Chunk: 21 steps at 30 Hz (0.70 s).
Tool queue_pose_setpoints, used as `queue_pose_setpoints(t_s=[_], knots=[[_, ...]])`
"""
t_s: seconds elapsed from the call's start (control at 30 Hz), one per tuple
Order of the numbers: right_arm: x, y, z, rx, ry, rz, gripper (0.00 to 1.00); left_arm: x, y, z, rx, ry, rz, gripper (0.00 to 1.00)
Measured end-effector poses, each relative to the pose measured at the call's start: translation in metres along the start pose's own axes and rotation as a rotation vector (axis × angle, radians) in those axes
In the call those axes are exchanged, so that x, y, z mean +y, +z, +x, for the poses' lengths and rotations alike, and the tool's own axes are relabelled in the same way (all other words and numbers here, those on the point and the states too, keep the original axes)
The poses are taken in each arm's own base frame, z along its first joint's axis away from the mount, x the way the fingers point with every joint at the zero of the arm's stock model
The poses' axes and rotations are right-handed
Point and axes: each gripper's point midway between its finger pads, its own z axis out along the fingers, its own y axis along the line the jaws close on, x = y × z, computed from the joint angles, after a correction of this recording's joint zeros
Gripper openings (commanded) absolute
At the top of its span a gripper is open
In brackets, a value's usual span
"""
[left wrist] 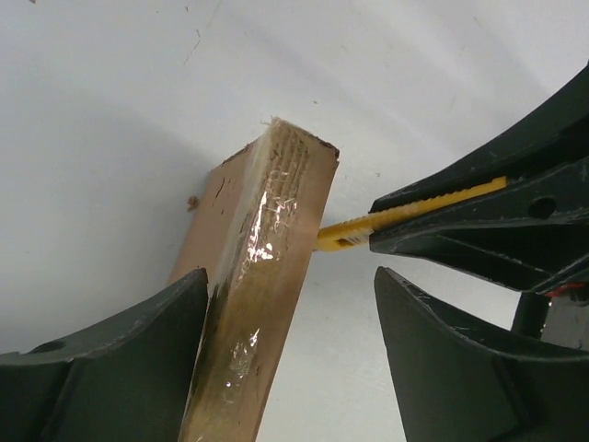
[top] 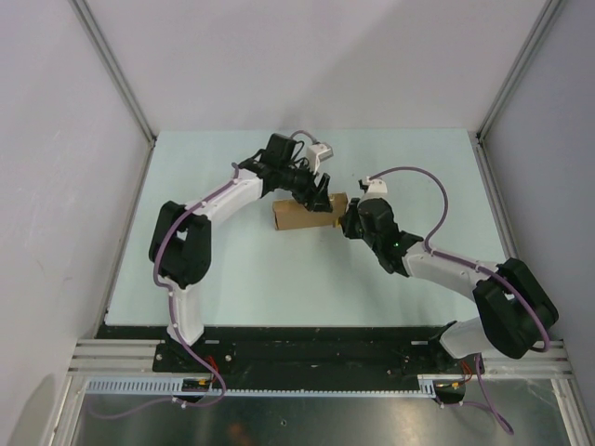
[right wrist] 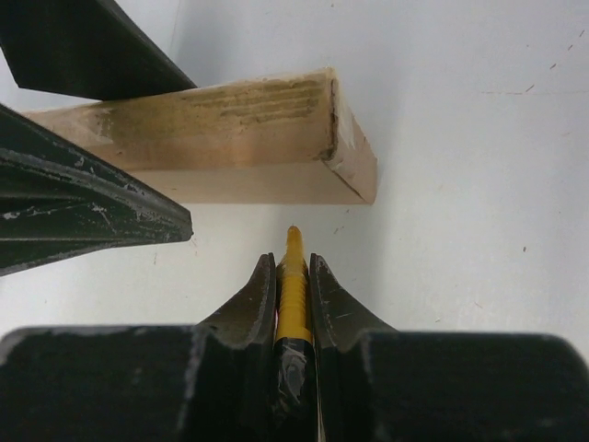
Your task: Unpack the express box
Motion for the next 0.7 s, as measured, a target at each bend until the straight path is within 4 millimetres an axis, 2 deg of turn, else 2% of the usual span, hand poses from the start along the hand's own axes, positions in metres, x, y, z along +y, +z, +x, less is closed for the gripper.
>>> queue_pose_setpoints(t_s=[0.2,0.3,0.33,0.43,0.6,0.7], knots=[[-0.008,0.003,-0.004,-0.001,0.029,0.013,0.00,0.006,0.003,0.002,0.014,0.061,-0.042,0.75],[-0.011,0.005,-0.007,-0.002,0.049,0.020,0.00,0.008,0.009,0.005,0.039,0.119,-0.098,0.68],[-0.012,0.006,-0.008,-0.002,0.055,0.021,0.00,0.007,0.012,0.006,0.048,0.140,-0.115,0.62],[-0.016,0.007,-0.011,0.000,0.072,0.026,0.00,0.002,0.020,0.008,0.071,0.195,-0.147,0.56],[-0.025,-0.002,-0.013,0.018,0.078,0.043,0.00,0.003,0.029,0.013,0.102,0.235,-0.183,0.58],[-0.027,-0.015,-0.024,0.003,0.082,0.036,0.00,0.009,0.034,0.015,0.111,0.238,-0.192,0.61]])
